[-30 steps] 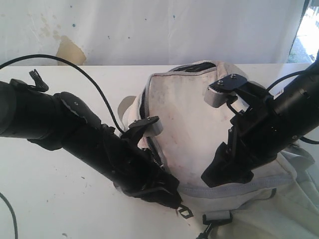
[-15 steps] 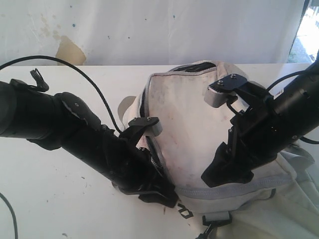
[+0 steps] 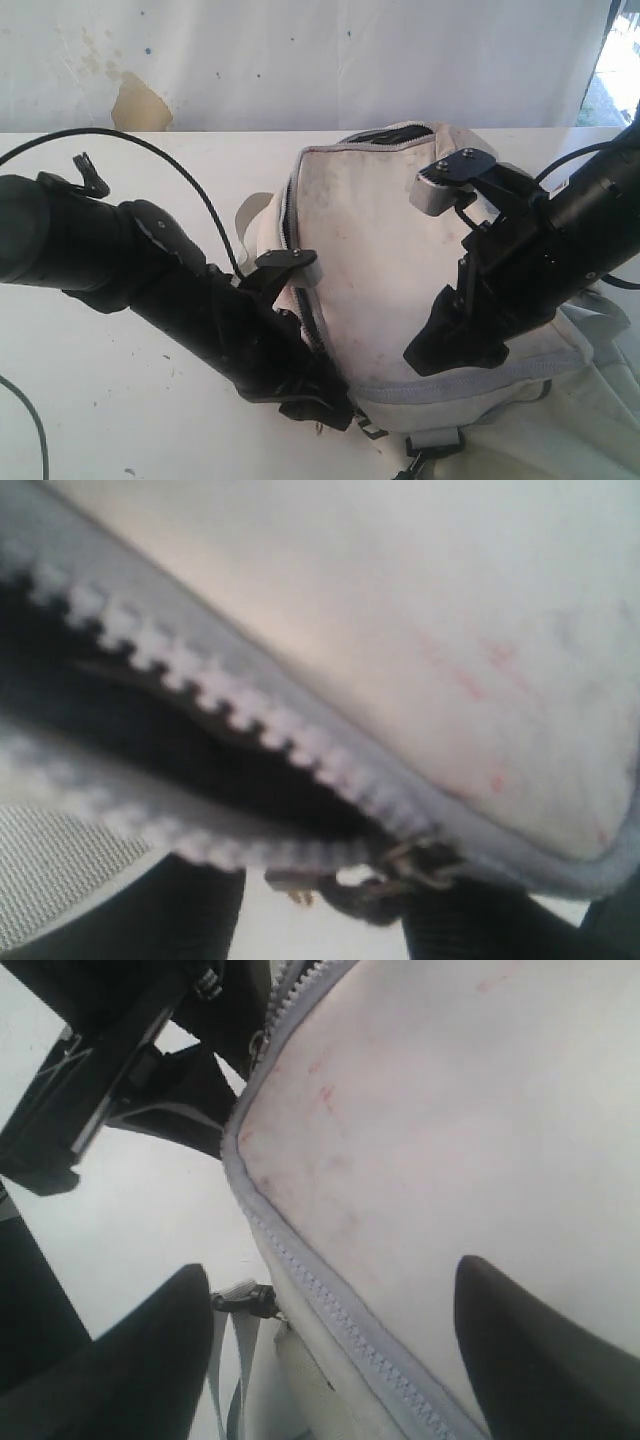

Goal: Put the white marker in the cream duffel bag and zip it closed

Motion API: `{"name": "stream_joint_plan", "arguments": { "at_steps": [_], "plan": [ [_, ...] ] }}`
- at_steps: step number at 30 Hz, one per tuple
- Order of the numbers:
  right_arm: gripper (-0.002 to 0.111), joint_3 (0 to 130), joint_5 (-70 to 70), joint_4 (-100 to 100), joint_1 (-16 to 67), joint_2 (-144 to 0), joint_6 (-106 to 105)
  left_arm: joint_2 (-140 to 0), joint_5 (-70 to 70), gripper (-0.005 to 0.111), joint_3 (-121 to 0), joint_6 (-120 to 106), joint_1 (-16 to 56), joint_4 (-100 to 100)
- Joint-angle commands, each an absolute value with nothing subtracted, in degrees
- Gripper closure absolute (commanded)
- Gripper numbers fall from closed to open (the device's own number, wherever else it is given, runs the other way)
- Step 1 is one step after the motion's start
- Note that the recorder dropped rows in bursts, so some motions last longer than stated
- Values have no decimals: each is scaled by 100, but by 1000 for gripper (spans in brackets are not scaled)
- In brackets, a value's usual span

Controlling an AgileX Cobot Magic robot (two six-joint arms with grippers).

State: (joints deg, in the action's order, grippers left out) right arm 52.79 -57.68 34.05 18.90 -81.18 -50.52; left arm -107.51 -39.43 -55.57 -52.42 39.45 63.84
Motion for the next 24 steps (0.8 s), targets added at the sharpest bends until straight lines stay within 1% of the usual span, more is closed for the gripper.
{"name": "stream_joint_plan", "arguments": {
  "at_steps": [1, 2, 4, 5, 6, 7, 13, 18, 24],
  "plan": [
    [45, 5258, -5743, 3402, 1888, -8078, -5082, -10825, -3923, 59, -5539, -5176, 3960, 6702],
    [45, 5258, -5743, 3402, 1888, -8078, -5082, -10825, -3923, 61, -5539, -5176, 3960, 6739],
    [45, 5258, -5753, 3402, 1888, -8078, -5082, -10825, -3923, 74, -5539, -5176, 3960, 6728],
    [45, 5258, -5753, 3402, 1888, -8078, -5082, -10825, -3958, 86, -5539, -5176, 3949, 6718],
    [45, 5258, -5753, 3402, 1888, -8078, -5082, -10825, -4003, 94, -5539, -5176, 3949, 6718],
    [45, 5258, -5753, 3402, 1888, -8078, -5082, -10825, -4108, 107, -5539, -5196, 3939, 6661],
    [45, 5258, -5766, 3402, 1888, -8078, -5082, -10470, -4752, 107, -5549, -5191, 3901, 5826],
    [45, 5258, -5878, 3402, 1888, -8078, -4911, -10054, -4753, 107, -5549, -5073, 3901, 4894],
    [45, 5258, -5868, 3402, 1888, -8078, -4754, -9775, -4654, 107, -5581, -5073, 3901, 4872]
  ]
}}
